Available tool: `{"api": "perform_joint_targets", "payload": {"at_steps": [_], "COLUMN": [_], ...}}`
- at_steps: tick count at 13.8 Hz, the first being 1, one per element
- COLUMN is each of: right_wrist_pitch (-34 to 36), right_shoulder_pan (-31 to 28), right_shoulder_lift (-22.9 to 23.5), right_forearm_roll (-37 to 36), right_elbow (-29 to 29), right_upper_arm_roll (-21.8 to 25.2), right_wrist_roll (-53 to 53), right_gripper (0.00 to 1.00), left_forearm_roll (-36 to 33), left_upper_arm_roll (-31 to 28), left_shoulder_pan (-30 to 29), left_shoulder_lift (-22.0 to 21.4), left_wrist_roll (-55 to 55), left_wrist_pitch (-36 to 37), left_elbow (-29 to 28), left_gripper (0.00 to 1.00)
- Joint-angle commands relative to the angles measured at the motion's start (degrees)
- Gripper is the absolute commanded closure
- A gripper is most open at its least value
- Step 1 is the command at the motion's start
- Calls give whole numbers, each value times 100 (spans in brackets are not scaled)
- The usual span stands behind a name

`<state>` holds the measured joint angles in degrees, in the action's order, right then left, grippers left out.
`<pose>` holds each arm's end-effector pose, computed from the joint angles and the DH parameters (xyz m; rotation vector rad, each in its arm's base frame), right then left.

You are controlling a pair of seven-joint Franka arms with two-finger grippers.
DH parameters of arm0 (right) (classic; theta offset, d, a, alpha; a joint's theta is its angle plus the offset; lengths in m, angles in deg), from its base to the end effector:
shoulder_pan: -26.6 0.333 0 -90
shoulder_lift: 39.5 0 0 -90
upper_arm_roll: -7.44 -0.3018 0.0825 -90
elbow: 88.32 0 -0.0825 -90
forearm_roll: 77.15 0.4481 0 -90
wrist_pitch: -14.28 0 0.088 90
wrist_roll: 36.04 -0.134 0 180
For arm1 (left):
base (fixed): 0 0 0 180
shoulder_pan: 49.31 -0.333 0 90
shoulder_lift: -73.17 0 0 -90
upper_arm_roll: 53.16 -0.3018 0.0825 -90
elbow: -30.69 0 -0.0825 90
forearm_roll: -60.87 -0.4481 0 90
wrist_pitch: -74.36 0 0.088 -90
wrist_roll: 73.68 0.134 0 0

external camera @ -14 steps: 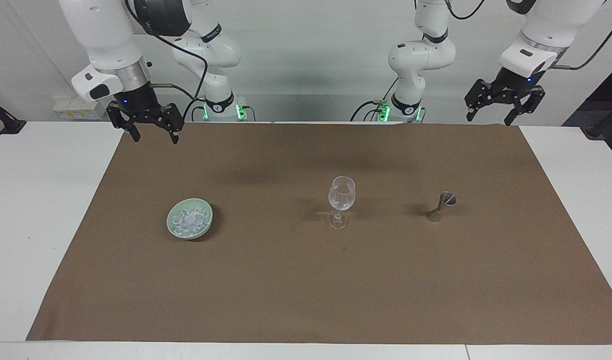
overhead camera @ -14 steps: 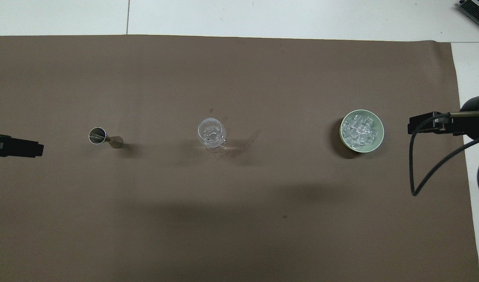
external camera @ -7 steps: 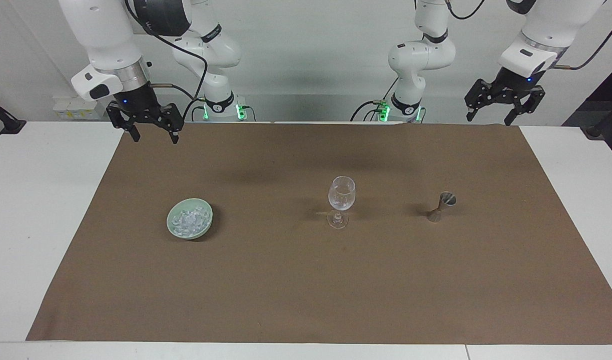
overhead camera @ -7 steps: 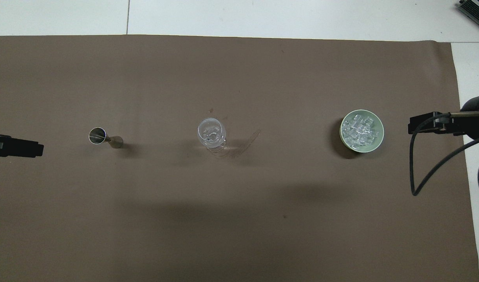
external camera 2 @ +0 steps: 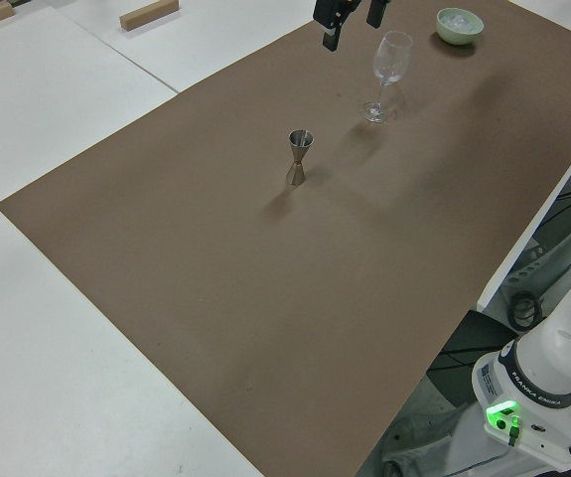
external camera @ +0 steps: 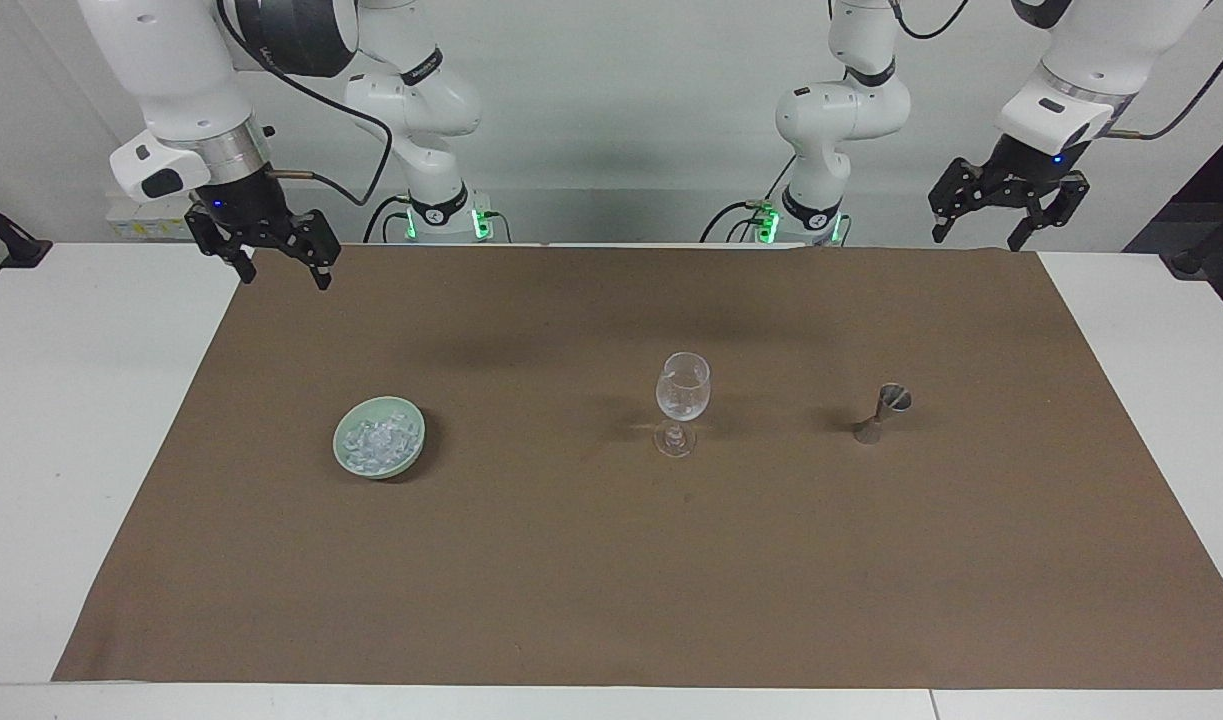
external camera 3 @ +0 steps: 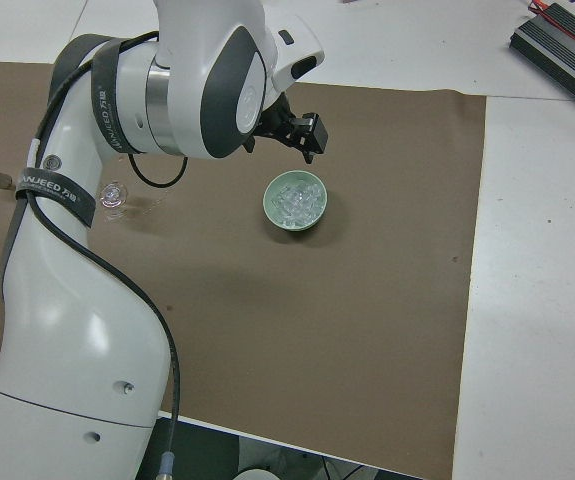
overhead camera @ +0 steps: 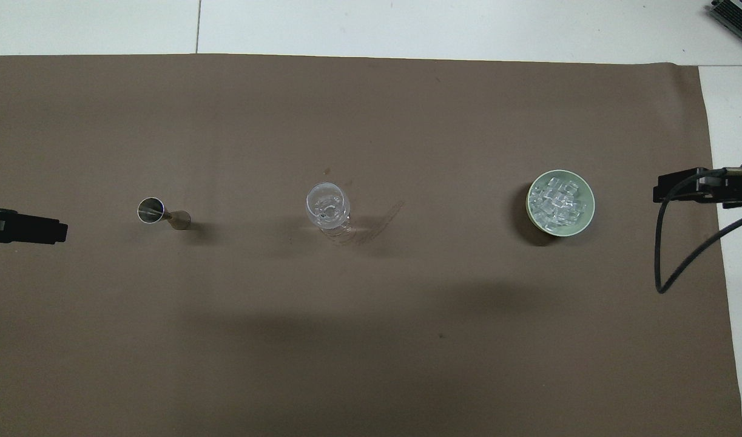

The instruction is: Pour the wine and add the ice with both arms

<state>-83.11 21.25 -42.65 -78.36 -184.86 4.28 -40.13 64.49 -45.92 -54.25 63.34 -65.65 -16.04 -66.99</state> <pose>0.6146 -0.0254 0.5672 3.1123 -0.1676 0.1093 0.5677 -0.0362 0.6130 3.0889 -0.2785 0.0701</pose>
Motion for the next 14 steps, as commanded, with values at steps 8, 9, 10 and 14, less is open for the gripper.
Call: {"api": "perform_joint_targets", "payload": {"at_steps": [8,9,10,14], "right_wrist_pitch": [-2467,-2774,-3012,-3409], "right_shoulder_pan": [104,139,148,279], "right_shoulder_lift": [718,745,858,1123], "right_forearm_roll": [24,24,24,15], "right_elbow": [-1462,-1673,-1805,-1895], "right_upper_arm_roll": [-54,-45,-54,-45], "right_wrist_roll": [92,92,92,92], "right_gripper": [0,0,0,0], "left_forearm_roll": [50,50,50,50], "left_upper_arm_roll": [-12,-12,-12,-12], "left_shoulder_pan": [-16,-16,-16,-16], "left_shoulder_lift": [-29,-29,-29,-29], "left_wrist_roll": [41,41,41,41], "left_wrist_pitch": [48,48,48,48], "left_elbow": [65,65,65,65], "left_gripper": [0,0,0,0]}}
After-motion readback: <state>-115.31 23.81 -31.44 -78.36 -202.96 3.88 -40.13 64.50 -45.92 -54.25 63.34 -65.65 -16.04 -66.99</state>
